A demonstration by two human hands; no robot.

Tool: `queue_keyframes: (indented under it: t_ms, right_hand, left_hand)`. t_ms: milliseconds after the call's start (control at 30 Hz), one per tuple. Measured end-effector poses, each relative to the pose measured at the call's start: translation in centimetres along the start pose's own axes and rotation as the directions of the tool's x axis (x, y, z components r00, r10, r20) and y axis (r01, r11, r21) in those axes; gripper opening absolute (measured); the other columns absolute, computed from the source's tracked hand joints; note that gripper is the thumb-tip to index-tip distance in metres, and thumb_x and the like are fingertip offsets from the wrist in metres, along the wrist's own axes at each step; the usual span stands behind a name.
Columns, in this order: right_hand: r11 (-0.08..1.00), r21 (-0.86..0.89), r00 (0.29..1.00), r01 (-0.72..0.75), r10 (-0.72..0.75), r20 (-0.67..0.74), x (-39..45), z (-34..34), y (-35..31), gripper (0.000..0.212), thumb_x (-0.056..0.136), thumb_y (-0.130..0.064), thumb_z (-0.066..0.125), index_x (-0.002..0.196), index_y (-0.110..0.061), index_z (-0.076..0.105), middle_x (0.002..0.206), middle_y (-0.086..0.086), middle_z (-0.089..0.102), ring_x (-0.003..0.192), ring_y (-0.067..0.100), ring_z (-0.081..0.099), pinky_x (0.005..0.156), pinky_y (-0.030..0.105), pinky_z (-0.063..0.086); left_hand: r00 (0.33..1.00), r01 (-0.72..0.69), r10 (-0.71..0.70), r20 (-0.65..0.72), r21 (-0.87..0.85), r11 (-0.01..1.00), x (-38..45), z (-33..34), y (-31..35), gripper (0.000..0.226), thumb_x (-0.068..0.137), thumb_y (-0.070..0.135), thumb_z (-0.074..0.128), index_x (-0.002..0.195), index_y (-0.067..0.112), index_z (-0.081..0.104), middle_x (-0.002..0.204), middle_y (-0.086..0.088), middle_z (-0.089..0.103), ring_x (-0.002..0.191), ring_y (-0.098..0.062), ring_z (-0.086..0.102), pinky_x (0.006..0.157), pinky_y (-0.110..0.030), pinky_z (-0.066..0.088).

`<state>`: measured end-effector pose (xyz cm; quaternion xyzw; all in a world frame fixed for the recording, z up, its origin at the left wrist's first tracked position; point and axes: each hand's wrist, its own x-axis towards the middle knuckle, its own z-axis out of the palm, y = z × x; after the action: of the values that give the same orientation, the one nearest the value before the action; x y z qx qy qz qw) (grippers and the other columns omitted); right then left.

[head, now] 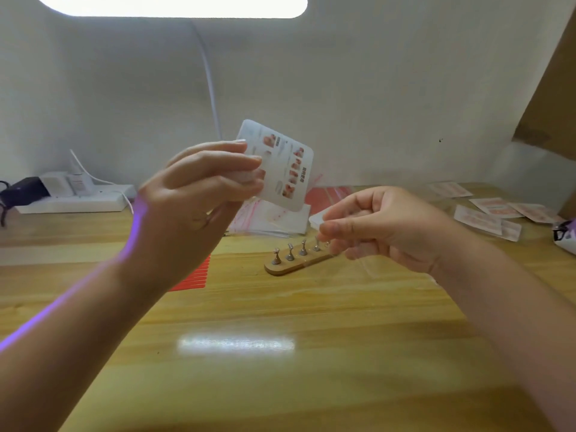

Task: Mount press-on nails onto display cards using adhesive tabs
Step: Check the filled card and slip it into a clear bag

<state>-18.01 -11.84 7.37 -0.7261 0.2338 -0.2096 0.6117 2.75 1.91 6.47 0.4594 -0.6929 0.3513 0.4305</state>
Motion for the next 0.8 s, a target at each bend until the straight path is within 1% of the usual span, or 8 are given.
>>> queue_keyframes:
  t_ms: [100,167,233,333,467,600,700,800]
  right_hand:
    - [1.000,0.010,0.999,-0.001,0.001,0.033,-0.1,0.0,-0.1,0.054,0.041,-0.028,0.085,0.087,-0.006,0.069,0.081,0.014,0.075,0.063,0.017,0.072,0.050,0.021,0.055]
    - [1.000,0.028,0.998,-0.003,0.001,0.058,0.0,-0.1,0.0,0.042,0.044,-0.027,0.084,0.081,-0.009,0.072,0.081,0.013,0.075,0.063,0.016,0.071,0.050,0.020,0.055]
    - [0.998,0.064,0.995,-0.007,0.000,0.098,0.1,-0.3,-0.1,0.030,0.051,-0.027,0.083,0.075,-0.012,0.076,0.082,0.012,0.075,0.063,0.015,0.071,0.049,0.020,0.054]
    - [0.993,0.120,0.986,-0.012,-0.008,0.168,0.1,-0.8,-0.1,0.022,0.063,-0.029,0.082,0.079,-0.015,0.079,0.082,0.011,0.075,0.062,0.014,0.071,0.049,0.020,0.053]
    - [0.978,0.210,0.979,-0.011,-0.032,0.201,0.1,-1.4,0.0,0.021,0.077,-0.025,0.065,0.084,-0.010,0.078,0.082,0.015,0.075,0.062,0.017,0.071,0.050,0.022,0.054]
    - [0.994,0.110,0.984,-0.008,-0.012,0.175,0.2,-1.8,-0.1,0.026,0.066,-0.023,0.074,0.089,-0.012,0.079,0.085,0.012,0.075,0.065,0.015,0.071,0.050,0.019,0.053]
    - [0.997,0.070,0.992,-0.007,-0.002,0.129,0.3,-1.8,0.1,0.030,0.053,-0.022,0.080,0.082,-0.013,0.079,0.081,0.010,0.075,0.064,0.014,0.071,0.051,0.017,0.052]
    - [0.998,0.070,0.993,-0.001,-0.008,0.116,0.2,-1.5,0.2,0.031,0.050,-0.022,0.082,0.079,-0.012,0.079,0.079,0.010,0.075,0.062,0.013,0.070,0.051,0.018,0.051]
  left_hand:
    - [0.999,-0.041,0.042,0.017,-0.012,0.999,-0.2,0.3,-0.1,0.006,0.086,0.004,0.071,0.083,0.001,0.074,0.105,-0.018,0.066,0.107,-0.037,0.063,0.091,-0.038,0.055]
    - [0.996,-0.091,0.091,0.016,-0.034,0.995,-0.3,0.5,-0.1,0.004,0.088,0.005,0.070,0.084,0.007,0.070,0.105,-0.016,0.066,0.106,-0.037,0.064,0.091,-0.037,0.055]
    - [0.990,-0.143,0.144,0.011,-0.031,0.989,-0.4,0.8,0.0,0.007,0.089,0.005,0.069,0.083,0.007,0.069,0.103,-0.017,0.066,0.103,-0.037,0.065,0.091,-0.037,0.054]
    - [0.982,-0.187,0.188,0.015,-0.022,0.982,-0.5,0.9,0.1,0.011,0.089,0.003,0.067,0.079,0.005,0.072,0.100,-0.019,0.068,0.100,-0.036,0.066,0.091,-0.036,0.054]
    - [0.978,-0.204,0.206,0.027,-0.061,0.977,-0.6,1.0,0.0,0.010,0.089,0.002,0.065,0.085,0.009,0.061,0.101,-0.018,0.067,0.101,-0.035,0.065,0.090,-0.036,0.053]
    - [0.988,-0.155,0.155,0.012,0.043,0.987,-0.7,0.8,-0.6,0.009,0.085,-0.002,0.070,0.077,0.000,0.071,0.099,-0.021,0.067,0.101,-0.036,0.064,0.091,-0.035,0.054]
    - [0.995,-0.093,0.096,-0.033,0.089,0.992,-0.5,0.6,-0.6,0.009,0.084,-0.003,0.071,0.076,-0.007,0.072,0.099,-0.022,0.065,0.102,-0.038,0.063,0.095,-0.033,0.052]
    - [0.995,-0.062,0.070,-0.071,0.103,0.993,-0.3,0.7,-0.1,0.009,0.085,-0.003,0.071,0.077,-0.008,0.071,0.100,-0.022,0.064,0.102,-0.041,0.062,0.095,-0.036,0.052]
